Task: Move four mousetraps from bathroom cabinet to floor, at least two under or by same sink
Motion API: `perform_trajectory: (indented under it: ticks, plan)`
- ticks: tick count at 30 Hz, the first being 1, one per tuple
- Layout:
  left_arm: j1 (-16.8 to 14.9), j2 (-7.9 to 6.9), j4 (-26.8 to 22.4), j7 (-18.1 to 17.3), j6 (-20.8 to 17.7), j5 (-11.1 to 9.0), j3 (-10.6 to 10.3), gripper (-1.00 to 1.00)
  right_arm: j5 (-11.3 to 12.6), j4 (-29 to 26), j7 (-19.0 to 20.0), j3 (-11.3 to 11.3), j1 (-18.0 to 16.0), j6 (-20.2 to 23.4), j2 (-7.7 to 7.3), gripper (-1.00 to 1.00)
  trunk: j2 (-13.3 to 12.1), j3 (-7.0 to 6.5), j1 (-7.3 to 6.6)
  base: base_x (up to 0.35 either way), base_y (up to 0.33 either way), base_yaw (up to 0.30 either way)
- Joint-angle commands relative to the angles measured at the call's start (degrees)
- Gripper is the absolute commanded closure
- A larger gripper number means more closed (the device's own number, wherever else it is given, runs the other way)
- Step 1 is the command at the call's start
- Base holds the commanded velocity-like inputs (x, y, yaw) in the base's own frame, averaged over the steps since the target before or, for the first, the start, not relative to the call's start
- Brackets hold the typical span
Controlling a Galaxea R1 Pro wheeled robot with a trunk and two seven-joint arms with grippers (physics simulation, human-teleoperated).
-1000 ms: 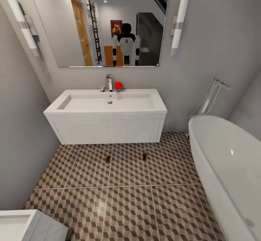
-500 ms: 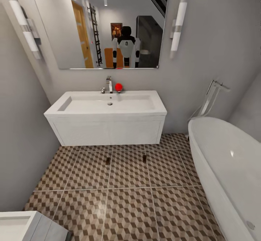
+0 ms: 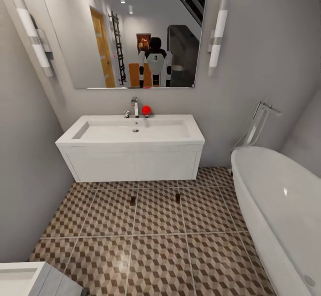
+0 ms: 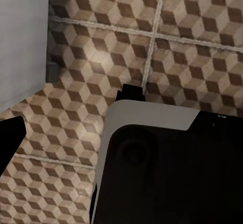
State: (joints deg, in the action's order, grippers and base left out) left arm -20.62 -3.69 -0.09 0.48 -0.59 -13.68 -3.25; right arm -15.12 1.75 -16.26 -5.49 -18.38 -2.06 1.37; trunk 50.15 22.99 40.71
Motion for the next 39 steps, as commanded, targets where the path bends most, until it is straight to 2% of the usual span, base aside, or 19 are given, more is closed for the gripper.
perform_trajectory:
  ticks: [1,23,39]
  plan:
    - [0.1,0.02,0.0,0.0,-0.1,-0.5,-0.4,-1.00,-0.6,0.2,-0.3,-0.5,-0.1,-0.2,0.01,-1.00,0.0,-0.04,0.01,0.000,0.000,0.000]
    - [0.8,1.54,0.0,0.0,-0.6,-0.1,-0.4,-1.00,-0.6,0.2,-0.3,-0.5,0.5,-0.3,0.10,-1.00,0.0,-2.01,0.01,0.000,0.000,0.000]
    - [1.7,1.68,0.0,-0.1,-2.6,-0.1,-0.4,-1.00,-0.7,0.2,-0.3,-0.5,2.0,-0.3,0.30,-1.00,0.0,-3.45,0.01,0.000,0.000,0.000]
